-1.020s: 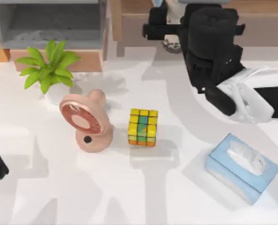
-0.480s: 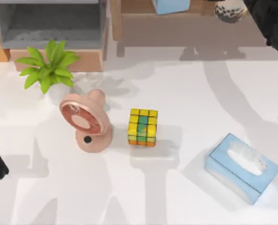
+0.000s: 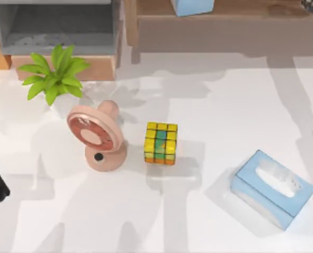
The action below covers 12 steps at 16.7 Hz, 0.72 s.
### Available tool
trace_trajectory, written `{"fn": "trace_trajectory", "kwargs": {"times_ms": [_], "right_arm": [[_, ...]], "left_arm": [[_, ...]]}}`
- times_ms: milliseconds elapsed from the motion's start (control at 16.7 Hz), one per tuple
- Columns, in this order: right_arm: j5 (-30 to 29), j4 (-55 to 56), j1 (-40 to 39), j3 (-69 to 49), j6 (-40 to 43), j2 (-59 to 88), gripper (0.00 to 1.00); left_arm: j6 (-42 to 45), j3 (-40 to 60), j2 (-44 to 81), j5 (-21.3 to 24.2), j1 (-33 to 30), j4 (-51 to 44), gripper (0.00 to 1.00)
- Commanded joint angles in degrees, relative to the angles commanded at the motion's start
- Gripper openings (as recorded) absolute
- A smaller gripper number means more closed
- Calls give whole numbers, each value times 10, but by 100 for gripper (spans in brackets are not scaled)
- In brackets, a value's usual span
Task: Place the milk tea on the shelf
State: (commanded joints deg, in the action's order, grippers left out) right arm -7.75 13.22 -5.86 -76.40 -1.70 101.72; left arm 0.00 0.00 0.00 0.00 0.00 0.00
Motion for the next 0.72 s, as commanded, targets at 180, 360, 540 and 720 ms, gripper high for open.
{"fn": "trace_trajectory", "kwargs": {"times_ms": [180, 360, 540, 720], "right_arm": [[19, -14, 19, -19, 5, -3, 0], [22, -15, 20, -22, 5, -4, 0], [21, -15, 18, -21, 4, -1, 0], [22, -7, 19, -25, 5, 21, 0]], "left_arm": [[0, 0, 0, 0, 0, 0, 100], [0, 0, 0, 0, 0, 0, 100], [0, 0, 0, 0, 0, 0, 100], [0, 0, 0, 0, 0, 0, 100]]}}
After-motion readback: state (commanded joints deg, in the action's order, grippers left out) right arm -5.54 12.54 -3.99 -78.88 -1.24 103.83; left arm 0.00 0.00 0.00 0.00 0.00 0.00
